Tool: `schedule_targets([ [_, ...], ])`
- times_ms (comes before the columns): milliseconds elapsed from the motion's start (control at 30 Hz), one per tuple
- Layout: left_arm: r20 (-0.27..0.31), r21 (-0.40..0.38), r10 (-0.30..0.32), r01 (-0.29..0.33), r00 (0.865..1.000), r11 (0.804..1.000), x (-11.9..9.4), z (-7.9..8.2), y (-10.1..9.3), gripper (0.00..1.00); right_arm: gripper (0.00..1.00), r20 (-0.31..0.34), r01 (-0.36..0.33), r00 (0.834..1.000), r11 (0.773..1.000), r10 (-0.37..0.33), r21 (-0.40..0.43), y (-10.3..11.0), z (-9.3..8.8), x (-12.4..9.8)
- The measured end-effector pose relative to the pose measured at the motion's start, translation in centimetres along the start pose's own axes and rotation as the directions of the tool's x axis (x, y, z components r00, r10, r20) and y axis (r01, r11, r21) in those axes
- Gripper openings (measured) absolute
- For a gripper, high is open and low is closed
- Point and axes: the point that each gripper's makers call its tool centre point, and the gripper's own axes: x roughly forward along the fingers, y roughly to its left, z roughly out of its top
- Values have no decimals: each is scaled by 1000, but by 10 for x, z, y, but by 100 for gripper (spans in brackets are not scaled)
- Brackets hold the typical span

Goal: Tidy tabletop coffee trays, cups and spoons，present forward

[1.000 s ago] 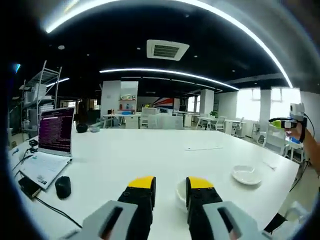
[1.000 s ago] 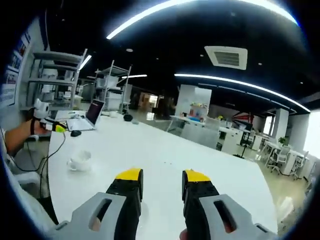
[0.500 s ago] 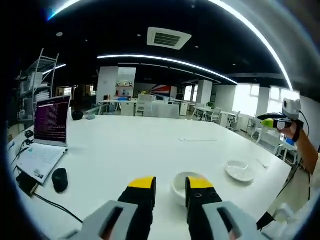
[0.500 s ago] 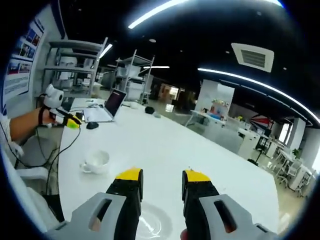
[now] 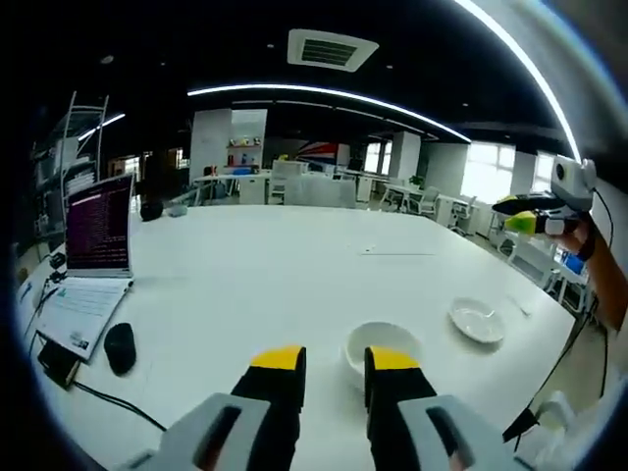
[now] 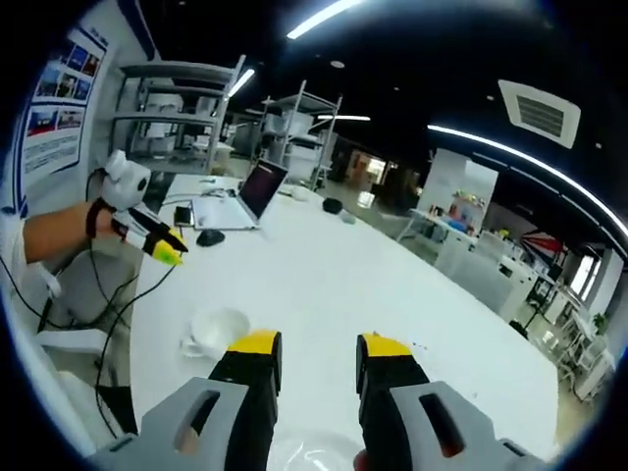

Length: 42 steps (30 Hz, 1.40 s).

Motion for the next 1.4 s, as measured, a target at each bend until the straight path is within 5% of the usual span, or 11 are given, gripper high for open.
schedule_targets([
  [200,-77,-17,-28,27,997,999,10,-5,-2,27,31,-55,-57,997,998,58,11,14,2,24],
  [333,-100,-8,-35,34,994,999,8,-3,-5,27,32,-144,-157,977,987,158,17,35,-11,43],
  [567,-136,-26,-71,68,988,997,23,-1,-11,28,31,-195,-185,963,982,186,23,49,-21,70],
  [667,-208,-24,-71,68,975,997,27,-8,-13,26,31,-233,-202,952,979,199,13,57,-27,82],
  [733,-216,-22,-69,66,974,998,37,-6,-12,26,31,-296,-232,929,973,224,9,68,-38,87],
  [900,-246,-31,-96,91,965,995,46,-5,-19,27,31,-345,-255,906,967,245,18,86,-44,104],
  [1400,-370,12,-69,79,926,997,56,-36,-35,27,31,-488,-259,822,956,293,138,104,-72,142],
])
